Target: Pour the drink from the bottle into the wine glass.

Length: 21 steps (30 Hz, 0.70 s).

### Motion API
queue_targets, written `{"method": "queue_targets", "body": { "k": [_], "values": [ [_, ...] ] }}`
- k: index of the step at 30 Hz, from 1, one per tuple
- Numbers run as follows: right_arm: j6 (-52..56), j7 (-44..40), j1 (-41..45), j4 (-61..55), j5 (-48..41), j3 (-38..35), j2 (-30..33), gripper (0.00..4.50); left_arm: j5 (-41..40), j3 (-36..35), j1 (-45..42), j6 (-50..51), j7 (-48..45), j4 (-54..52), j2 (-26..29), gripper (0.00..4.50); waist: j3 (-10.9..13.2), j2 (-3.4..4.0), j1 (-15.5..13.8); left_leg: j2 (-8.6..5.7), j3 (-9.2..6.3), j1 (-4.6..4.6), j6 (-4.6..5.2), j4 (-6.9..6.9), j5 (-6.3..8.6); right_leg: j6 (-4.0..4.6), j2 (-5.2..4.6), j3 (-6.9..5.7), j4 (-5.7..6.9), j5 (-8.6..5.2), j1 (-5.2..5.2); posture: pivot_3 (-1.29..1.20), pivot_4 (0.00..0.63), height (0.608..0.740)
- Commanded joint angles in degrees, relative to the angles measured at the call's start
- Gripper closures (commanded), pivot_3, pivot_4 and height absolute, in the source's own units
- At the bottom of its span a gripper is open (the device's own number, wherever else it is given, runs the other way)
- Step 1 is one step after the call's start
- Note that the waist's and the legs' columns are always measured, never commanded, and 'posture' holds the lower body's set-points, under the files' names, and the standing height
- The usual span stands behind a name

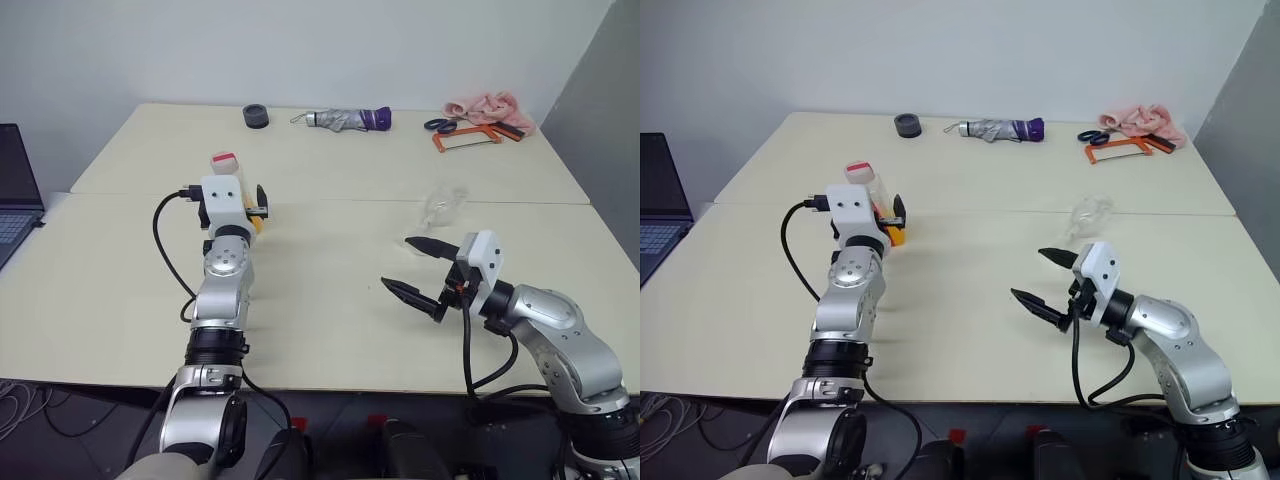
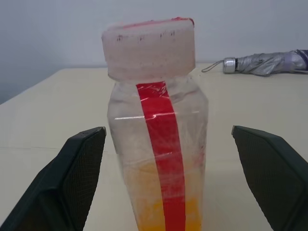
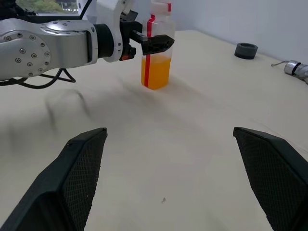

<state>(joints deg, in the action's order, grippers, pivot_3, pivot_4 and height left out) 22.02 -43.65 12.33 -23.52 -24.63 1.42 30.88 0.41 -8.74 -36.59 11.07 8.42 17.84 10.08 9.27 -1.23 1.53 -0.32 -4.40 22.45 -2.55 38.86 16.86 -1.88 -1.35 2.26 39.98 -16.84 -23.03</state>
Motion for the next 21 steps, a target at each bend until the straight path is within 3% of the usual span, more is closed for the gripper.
{"method": "queue_targets", "body": {
  "k": [1, 21],
  "values": [
    [0.35, -0.40, 1.65, -1.32, -0.47, 0.13, 0.35, 0.00, 1.18, 0.18, -2.43, -0.80, 0.98, 0.49, 0.64, 0.02, 0.00, 0.00, 0.01, 0.00, 0.01, 0.00, 0.00, 0.00, 0.00, 0.00, 0.00, 0.01, 0.00, 0.00, 0.00, 0.00, 0.150, 0.740],
    [0.95, -1.61, 4.18, -1.03, -0.82, 2.31, -0.26, 0.00, 2.55, -0.05, -10.09, -1.52, 4.56, 9.93, 1.69, 0.02, 0.00, 0.00, 0.02, -0.02, 0.01, 0.07, -0.05, 0.01, -0.03, 0.00, -0.02, 0.01, 0.00, 0.00, -0.07, 0.00, 0.150, 0.740]
  ]
}}
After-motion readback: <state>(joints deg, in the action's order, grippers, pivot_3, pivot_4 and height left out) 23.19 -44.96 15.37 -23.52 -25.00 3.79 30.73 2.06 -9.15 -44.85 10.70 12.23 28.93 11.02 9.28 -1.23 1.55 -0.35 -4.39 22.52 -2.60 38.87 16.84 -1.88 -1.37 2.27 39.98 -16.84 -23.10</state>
